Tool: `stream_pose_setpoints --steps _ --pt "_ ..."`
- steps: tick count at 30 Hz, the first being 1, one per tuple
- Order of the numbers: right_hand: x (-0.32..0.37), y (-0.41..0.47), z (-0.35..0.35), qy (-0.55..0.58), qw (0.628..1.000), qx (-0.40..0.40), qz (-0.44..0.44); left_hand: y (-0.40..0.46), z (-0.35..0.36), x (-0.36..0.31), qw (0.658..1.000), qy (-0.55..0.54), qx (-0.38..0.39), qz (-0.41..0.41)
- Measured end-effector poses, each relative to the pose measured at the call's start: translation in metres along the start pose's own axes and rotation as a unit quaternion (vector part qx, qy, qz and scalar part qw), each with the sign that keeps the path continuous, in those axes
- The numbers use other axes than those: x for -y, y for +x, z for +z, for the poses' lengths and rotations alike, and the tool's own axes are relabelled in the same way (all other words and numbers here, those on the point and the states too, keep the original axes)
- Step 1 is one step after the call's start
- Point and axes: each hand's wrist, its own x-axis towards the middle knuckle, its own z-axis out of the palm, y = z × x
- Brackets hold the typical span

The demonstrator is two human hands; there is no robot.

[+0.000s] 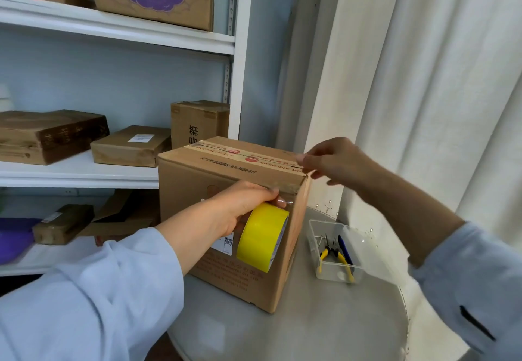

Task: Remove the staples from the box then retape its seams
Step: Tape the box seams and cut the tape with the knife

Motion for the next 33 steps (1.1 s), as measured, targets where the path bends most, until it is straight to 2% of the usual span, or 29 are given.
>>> stream_pose_setpoints --steps 3,6,10,14,18,20,22,25,27,30,33 --pt "-0.009 0.002 0.030 0.013 0.999 -0.017 -0.041 -0.002 0.002 0.001 1.000 0.000 -0.005 0.018" --pt "-0.015 0.004 0.042 -0.049 0.995 -0.057 -0.070 -0.003 0.002 0.001 0.999 -0.010 -0.008 0.034" --pt "-0.021 0.006 0.041 0.014 0.997 -0.043 -0.061 -0.004 0.000 0.001 0.999 0.002 -0.005 0.037" --pt "-0.023 0.003 0.042 0.010 0.997 -0.052 -0.060 -0.004 0.000 0.001 0.999 0.024 -0.013 0.044" --pt "-0.024 0.003 0.040 0.012 0.997 -0.046 -0.059 -0.011 -0.006 0.013 0.992 0.118 -0.036 0.034" --pt "-0.025 0.004 0.040 0.022 0.997 -0.047 -0.059 -0.018 -0.016 0.018 0.982 0.162 -0.067 0.067" --pt "-0.027 0.004 0.040 0.032 0.996 -0.053 -0.059 -0.022 -0.026 0.019 0.964 0.200 -0.096 0.145" --pt "-0.029 0.003 0.043 0.056 0.995 -0.054 -0.058 -0.023 -0.037 0.010 0.897 0.333 -0.165 0.239" --pt "-0.031 0.000 0.045 0.052 0.995 -0.058 -0.059 -0.019 -0.042 0.005 0.868 0.399 -0.160 0.249" --pt "-0.034 -0.005 0.049 0.059 0.995 -0.055 -0.057 -0.011 -0.045 0.010 0.875 0.412 -0.117 0.225" --pt "-0.035 -0.008 0.050 0.064 0.995 -0.046 -0.062 -0.008 -0.041 0.017 0.872 0.407 -0.137 0.234"
